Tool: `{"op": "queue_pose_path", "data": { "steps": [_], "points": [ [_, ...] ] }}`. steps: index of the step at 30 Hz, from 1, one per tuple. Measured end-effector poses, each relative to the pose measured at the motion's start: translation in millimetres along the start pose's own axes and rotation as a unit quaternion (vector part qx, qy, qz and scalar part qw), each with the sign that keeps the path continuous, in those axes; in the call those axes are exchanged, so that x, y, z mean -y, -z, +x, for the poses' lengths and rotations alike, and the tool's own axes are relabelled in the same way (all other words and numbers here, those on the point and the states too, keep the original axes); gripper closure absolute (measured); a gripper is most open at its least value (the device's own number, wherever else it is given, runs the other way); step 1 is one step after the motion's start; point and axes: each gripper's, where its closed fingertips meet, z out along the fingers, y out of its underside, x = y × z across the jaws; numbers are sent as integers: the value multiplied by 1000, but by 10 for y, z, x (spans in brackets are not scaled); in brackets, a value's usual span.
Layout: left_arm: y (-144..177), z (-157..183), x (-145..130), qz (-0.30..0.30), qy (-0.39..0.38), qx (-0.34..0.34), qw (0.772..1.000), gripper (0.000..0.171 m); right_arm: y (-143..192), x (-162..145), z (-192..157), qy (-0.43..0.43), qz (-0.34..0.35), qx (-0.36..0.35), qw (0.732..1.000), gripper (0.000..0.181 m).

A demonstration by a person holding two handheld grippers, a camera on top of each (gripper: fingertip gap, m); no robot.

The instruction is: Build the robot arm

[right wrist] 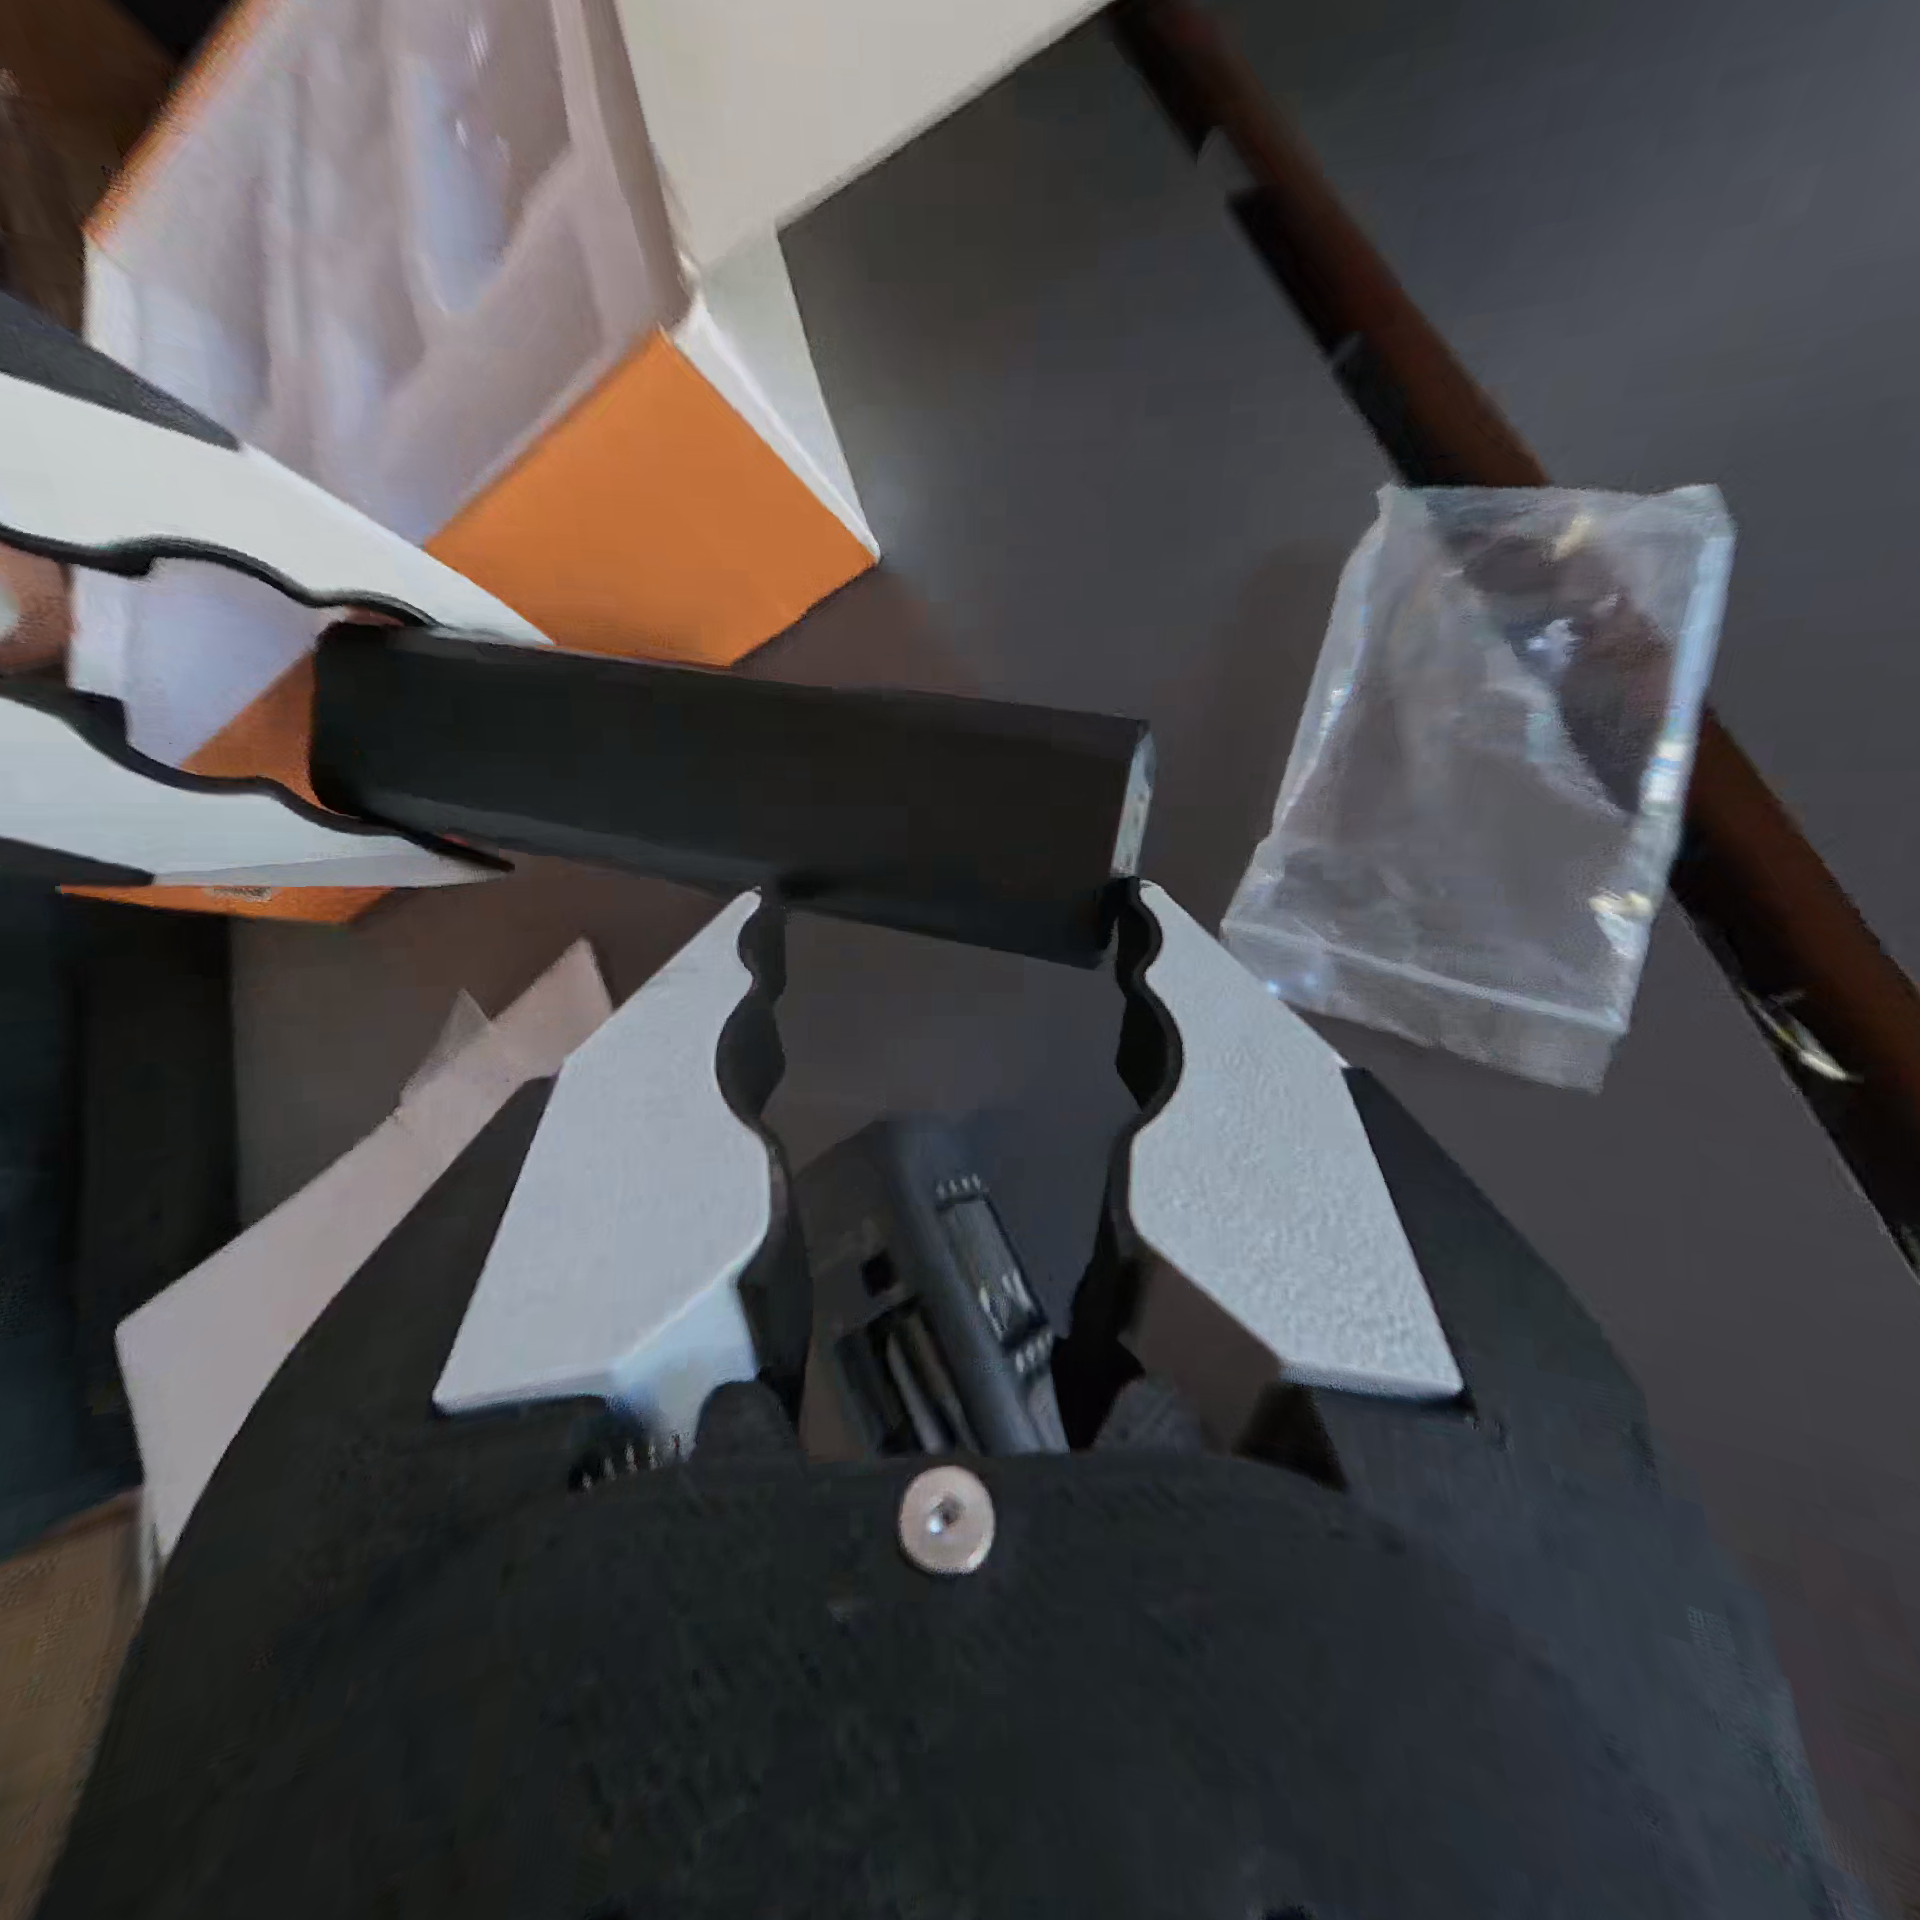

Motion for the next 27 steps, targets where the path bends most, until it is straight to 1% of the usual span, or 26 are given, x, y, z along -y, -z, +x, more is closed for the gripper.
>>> {"op": "queue_pose_path", "data": {
  "steps": [2, 4, 6, 8, 9, 11, 12, 14, 15, 16, 18, 20, 21, 23, 27],
  "points": [
    [-66, -31, -80, -26, 3, 11, 1000, 120, -161, -50, -2, 1, -37, 15, 999, 108],
    [-96, -62, -85, -31, 8, 17, 999, 120, -148, -29, 23, 12, -43, 12, 999, 109],
    [-127, -90, -70, -38, 18, 27, 999, 120, -41, 62, 59, 26, -19, 9, 999, 113],
    [-165, -117, -23, -41, 24, 38, 998, 121, 139, 238, 144, 24, 26, 5, 999, 116],
    [-178, -121, 7, -42, 25, 43, 998, 121, 225, 322, 303, 20, 48, -27, 998, 120],
    [-223, -133, 43, -54, 18, 52, 997, 120, 309, 376, 668, 26, 54, -100, 993, 121],
    [-248, -126, 54, -60, 13, 53, 997, 120, 299, 369, 807, 29, 47, -124, 991, 119],
    [-307, -87, 66, -69, 9, 45, 997, 121, 205, 299, 959, 26, 15, -147, 989, 113],
    [-338, -84, 69, -74, 2, 47, 996, 120, 156, 270, 1014, 25, 3, -161, 987, 113],
    [-363, -67, 70, -80, -2, 45, 996, 121, 109, 240, 1052, 25, -7, -174, 984, 116],
    [-423, -4, 50, -93, -1, 33, 995, 120, 20, 128, 1090, 27, -39, -189, 981, 128],
    [-494, 46, 19, -111, -9, 26, 993, 120, -25, 5, 1141, 41, -71, -211, 974, 135],
    [-539, 50, 5, -114, -12, 26, 993, 120, -20, 26, 1135, 46, -57, -214, 974, 139],
    [-598, 64, 1, -117, -15, 28, 993, 120, 28, -16, 1157, 43, -55, -226, 972, 140],
    [-646, 54, 11, -112, -8, 23, 993, 120, 253, -177, 1249, 31, -54, -257, 964, 143]
  ]
}}
